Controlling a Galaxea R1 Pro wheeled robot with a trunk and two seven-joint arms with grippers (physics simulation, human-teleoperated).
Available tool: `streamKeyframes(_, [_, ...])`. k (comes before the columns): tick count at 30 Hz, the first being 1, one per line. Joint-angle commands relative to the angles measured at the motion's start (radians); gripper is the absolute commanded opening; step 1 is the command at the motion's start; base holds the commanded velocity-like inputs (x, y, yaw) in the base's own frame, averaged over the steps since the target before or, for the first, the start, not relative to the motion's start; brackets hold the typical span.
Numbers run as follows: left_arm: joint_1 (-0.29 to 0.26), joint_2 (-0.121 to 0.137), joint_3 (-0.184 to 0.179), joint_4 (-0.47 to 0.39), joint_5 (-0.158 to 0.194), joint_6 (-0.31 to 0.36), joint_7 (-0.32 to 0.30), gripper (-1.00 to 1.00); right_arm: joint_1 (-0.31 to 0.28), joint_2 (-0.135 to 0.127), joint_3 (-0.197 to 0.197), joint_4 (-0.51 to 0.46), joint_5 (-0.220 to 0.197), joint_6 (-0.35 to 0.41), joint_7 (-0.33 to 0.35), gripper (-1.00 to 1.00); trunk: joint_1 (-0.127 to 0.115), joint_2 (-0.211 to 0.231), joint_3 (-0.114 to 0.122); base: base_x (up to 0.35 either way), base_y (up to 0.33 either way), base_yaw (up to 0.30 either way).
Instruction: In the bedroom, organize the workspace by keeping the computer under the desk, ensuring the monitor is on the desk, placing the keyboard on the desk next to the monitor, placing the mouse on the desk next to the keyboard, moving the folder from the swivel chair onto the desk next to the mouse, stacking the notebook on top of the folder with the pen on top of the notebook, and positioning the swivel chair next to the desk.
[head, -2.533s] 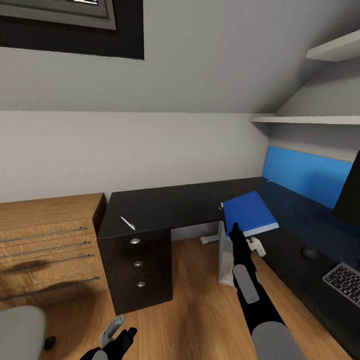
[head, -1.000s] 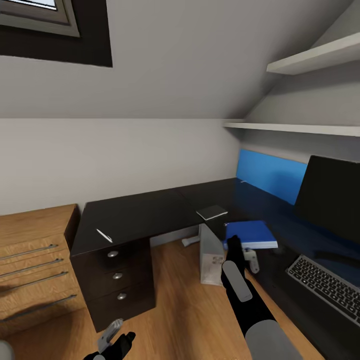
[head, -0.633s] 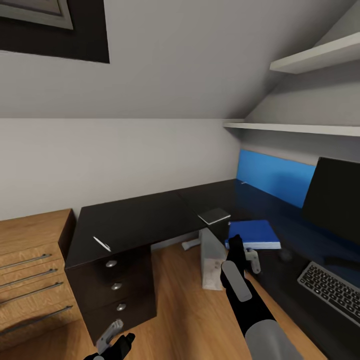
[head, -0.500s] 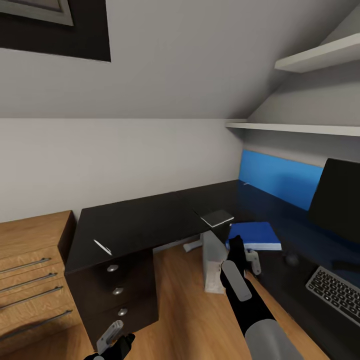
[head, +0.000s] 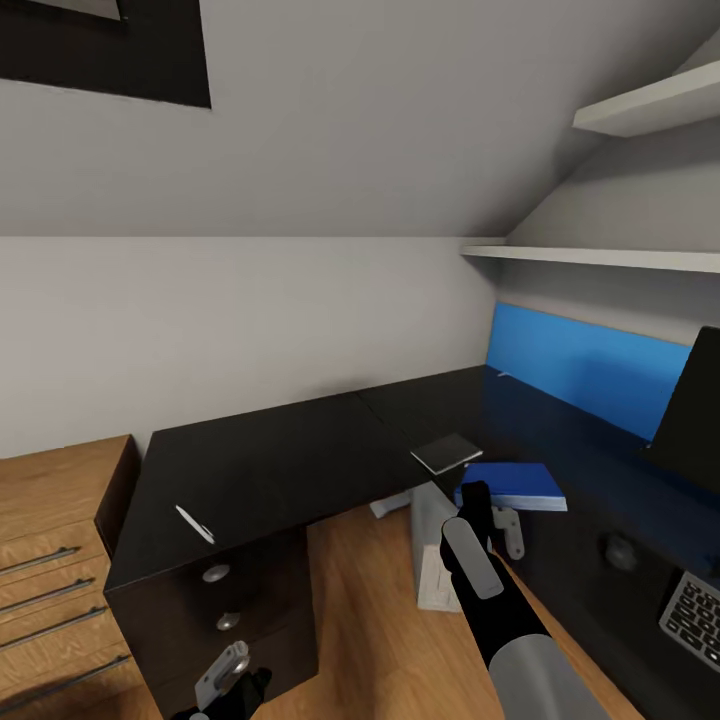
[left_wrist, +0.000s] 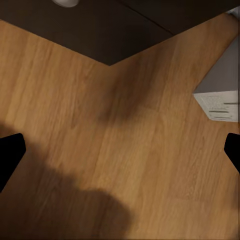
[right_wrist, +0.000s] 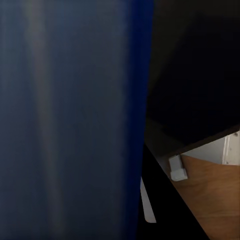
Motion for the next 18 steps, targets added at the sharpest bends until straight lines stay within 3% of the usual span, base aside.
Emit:
streamKeyframes(1, [0.0, -0.001, 0.002, -0.002, 0.01, 0.005, 0.005, 1.0, -0.001, 0.0, 0.001, -0.001, -0.004, -0.004, -0.003, -1.0, 0.0, -0.001, -0.001, 0.056, -0.013, 0.0])
streamKeyframes(12, [0.0, -0.001, 0.002, -0.002, 0.01, 0.005, 0.0, 1.0, -0.001, 0.0, -0.003, -0.004, -0.006, -0.004, -0.006, -1.0, 0.0, -0.001, -0.001, 0.009, -0.002, -0.007])
streamKeyframes(18, [0.0, -0.001, 0.002, 0.0, 0.011, 0.005, -0.001, 1.0, -0.001, 0.0, 0.0, -0.007, -0.007, -0.004, -0.006, -1.0, 0.0, -0.001, -0.001, 0.0, 0.0, -0.239])
